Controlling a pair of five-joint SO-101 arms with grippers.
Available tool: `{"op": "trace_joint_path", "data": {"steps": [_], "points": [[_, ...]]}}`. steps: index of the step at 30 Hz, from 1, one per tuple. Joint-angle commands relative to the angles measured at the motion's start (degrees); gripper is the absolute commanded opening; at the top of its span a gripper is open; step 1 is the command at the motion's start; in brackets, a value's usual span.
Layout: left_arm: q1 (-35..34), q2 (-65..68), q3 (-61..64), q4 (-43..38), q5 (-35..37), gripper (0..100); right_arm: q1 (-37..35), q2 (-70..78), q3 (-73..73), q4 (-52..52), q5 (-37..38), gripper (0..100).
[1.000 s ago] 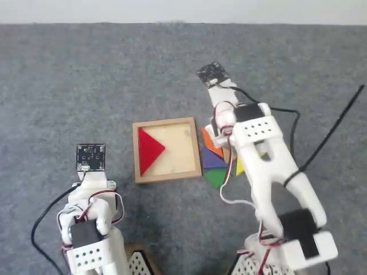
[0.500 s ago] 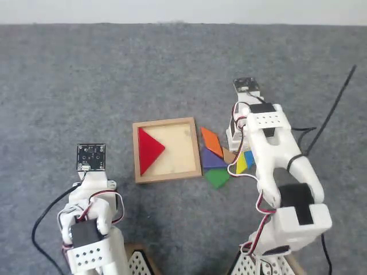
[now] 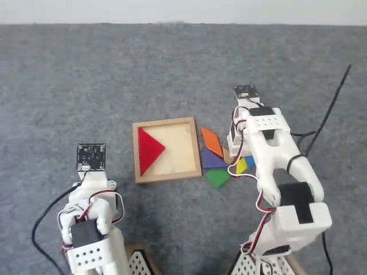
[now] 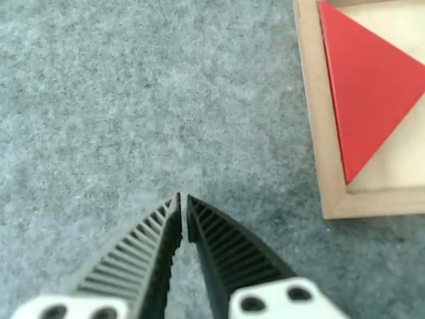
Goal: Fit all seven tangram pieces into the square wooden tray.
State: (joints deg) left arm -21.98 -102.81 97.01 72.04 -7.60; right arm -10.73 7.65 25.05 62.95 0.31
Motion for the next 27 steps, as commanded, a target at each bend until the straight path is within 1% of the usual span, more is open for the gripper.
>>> {"op": "trace_joint_path", "data": {"steps": [1, 4, 15, 17, 21, 23, 25, 27], "points": [[-0.2, -1.1, -0.5, 0.3, -0.5, 2, 0.6, -0.4, -0.2, 0.0, -0.4, 11.9], [-0.2, -1.1, -0.5, 0.3, -0.5, 2, 0.6, -0.4, -0.2, -0.1, -0.1, 7.6], [-0.2, -1.1, -0.5, 0.3, -0.5, 2, 0.7, -0.9, -0.5, 0.1, -0.3, 6.9], [-0.2, -1.1, -0.5, 0.3, -0.5, 2, 2.5, -1.2, -0.7, 0.2, -0.1, 6.9], [-0.2, -1.1, -0.5, 0.3, -0.5, 2, 8.3, -4.6, -0.7, -0.3, -0.3, 6.9], [-0.2, -1.1, -0.5, 0.3, -0.5, 2, 9.5, -6.5, -0.7, -0.3, -0.5, 6.9], [-0.2, -1.1, -0.5, 0.3, -0.5, 2, 9.1, -7.6, -0.4, -0.2, -2.0, 6.9], [-0.2, -1.1, -0.5, 0.3, -0.5, 2, 7.9, -7.8, -0.4, 0.2, -5.2, 6.9]]}}
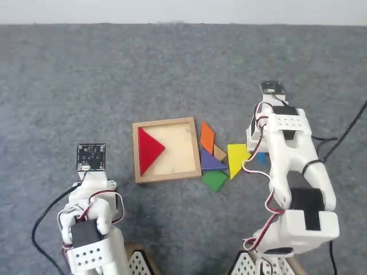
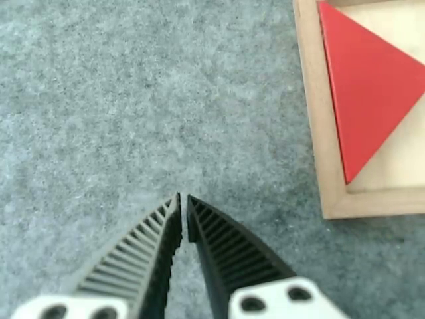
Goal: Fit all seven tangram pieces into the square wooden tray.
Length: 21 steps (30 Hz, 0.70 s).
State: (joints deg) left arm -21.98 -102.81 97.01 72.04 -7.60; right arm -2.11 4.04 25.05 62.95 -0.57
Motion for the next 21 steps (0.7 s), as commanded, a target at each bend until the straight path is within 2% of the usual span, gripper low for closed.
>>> {"op": "trace_joint_path", "data": {"steps": [1, 5, 10, 16, 18, 21], "points": [[-0.2, -1.1, -0.5, 0.3, -0.5, 2, -1.5, -4.2, -0.4, 0.3, -5.5, 6.9], [-0.2, -1.1, -0.5, 0.3, -0.5, 2, -6.4, -5.0, -0.9, 0.7, -10.1, 6.9], [-0.2, -1.1, -0.5, 0.3, -0.5, 2, -20.5, -5.8, -4.5, 1.5, -23.5, 7.3], [-0.2, -1.1, -0.5, 0.3, -0.5, 2, -35.4, -5.8, -8.5, 1.3, -28.7, 7.3], [-0.2, -1.1, -0.5, 0.3, -0.5, 2, -37.9, -5.8, -9.0, 0.4, -31.7, 7.2], [-0.2, -1.1, -0.5, 0.3, -0.5, 2, -37.1, -5.9, -8.9, 0.5, -32.4, 6.9]]}}
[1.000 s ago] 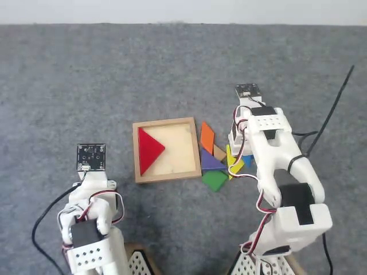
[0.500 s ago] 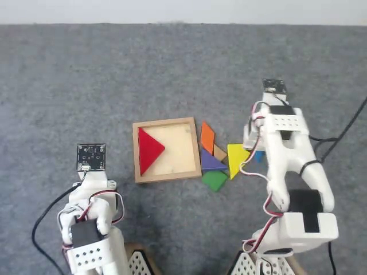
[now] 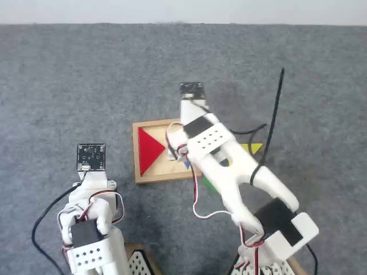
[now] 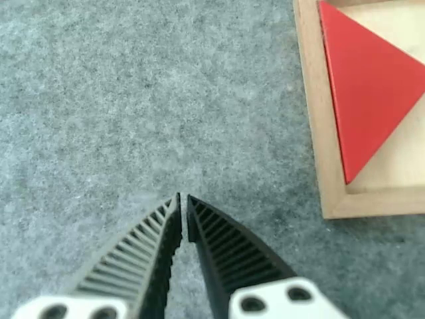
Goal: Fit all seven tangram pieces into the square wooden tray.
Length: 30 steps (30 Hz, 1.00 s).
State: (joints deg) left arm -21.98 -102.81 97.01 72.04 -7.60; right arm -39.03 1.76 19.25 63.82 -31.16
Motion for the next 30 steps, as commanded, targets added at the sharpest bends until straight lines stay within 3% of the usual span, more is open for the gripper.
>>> {"op": "trace_joint_path", "data": {"steps": [1, 7, 11, 13, 19, 24, 30], "points": [[-0.2, -1.1, -0.5, 0.3, -0.5, 2, 1.6, -4.0, -2.9, 0.4, -0.8, 6.9], [-0.2, -1.1, -0.5, 0.3, -0.5, 2, 18.7, -3.5, -3.7, 2.8, 6.5, 6.9], [-0.2, -1.1, -0.5, 0.3, -0.5, 2, 22.2, -3.5, -3.6, 2.9, 6.2, 6.9], [-0.2, -1.1, -0.5, 0.3, -0.5, 2, 21.5, -3.5, -3.4, 2.9, 4.3, 6.9], [-0.2, -1.1, -0.5, 0.3, -0.5, 2, 10.8, -3.3, -2.7, -4.7, -12.7, 7.4], [-0.2, -1.1, -0.5, 0.3, -0.5, 2, 3.2, -0.1, -2.6, -10.3, -14.1, 7.1], [-0.2, -1.1, -0.5, 0.3, -0.5, 2, 1.6, 3.7, -3.4, -12.5, -15.6, 7.0]]}}
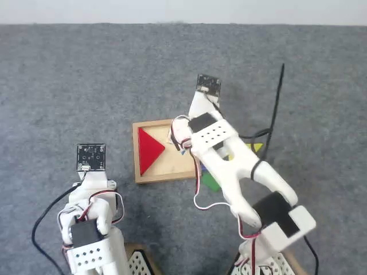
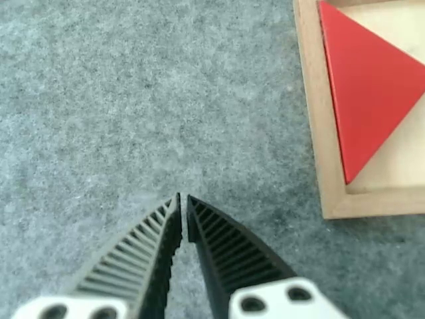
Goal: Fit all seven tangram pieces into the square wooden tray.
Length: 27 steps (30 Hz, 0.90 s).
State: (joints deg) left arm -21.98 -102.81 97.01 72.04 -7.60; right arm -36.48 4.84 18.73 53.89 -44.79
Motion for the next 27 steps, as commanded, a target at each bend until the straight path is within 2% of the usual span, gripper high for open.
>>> {"op": "trace_joint_path", "data": {"steps": [1, 4, 6, 12, 15, 17, 22, 27], "points": [[-0.2, -1.1, -0.5, 0.3, -0.5, 2, -1.3, 1.2, -3.2, -3.4, -3.4, 7.0], [-0.2, -1.1, -0.5, 0.3, -0.5, 2, -2.6, 2.1, -4.4, -3.6, -4.0, 7.2], [-0.2, -1.1, -0.5, 0.3, -0.5, 2, -1.0, 1.8, -4.7, -2.2, -2.8, 7.1], [-0.2, -1.1, -0.5, 0.3, -0.5, 2, 16.0, 0.5, -5.8, 4.0, 2.1, 6.9], [-0.2, -1.1, -0.5, 0.3, -0.5, 2, 19.3, 0.9, -5.6, 4.3, -0.2, 6.9], [-0.2, -1.1, -0.5, 0.3, -0.5, 2, 16.7, 1.0, -5.5, 4.0, -2.7, 7.2], [-0.2, -1.1, -0.5, 0.3, -0.5, 2, 4.5, 1.1, -5.8, 4.3, -8.0, 7.2], [-0.2, -1.1, -0.5, 0.3, -0.5, 2, -4.2, 1.2, -7.2, 2.7, -10.5, 7.3]]}}
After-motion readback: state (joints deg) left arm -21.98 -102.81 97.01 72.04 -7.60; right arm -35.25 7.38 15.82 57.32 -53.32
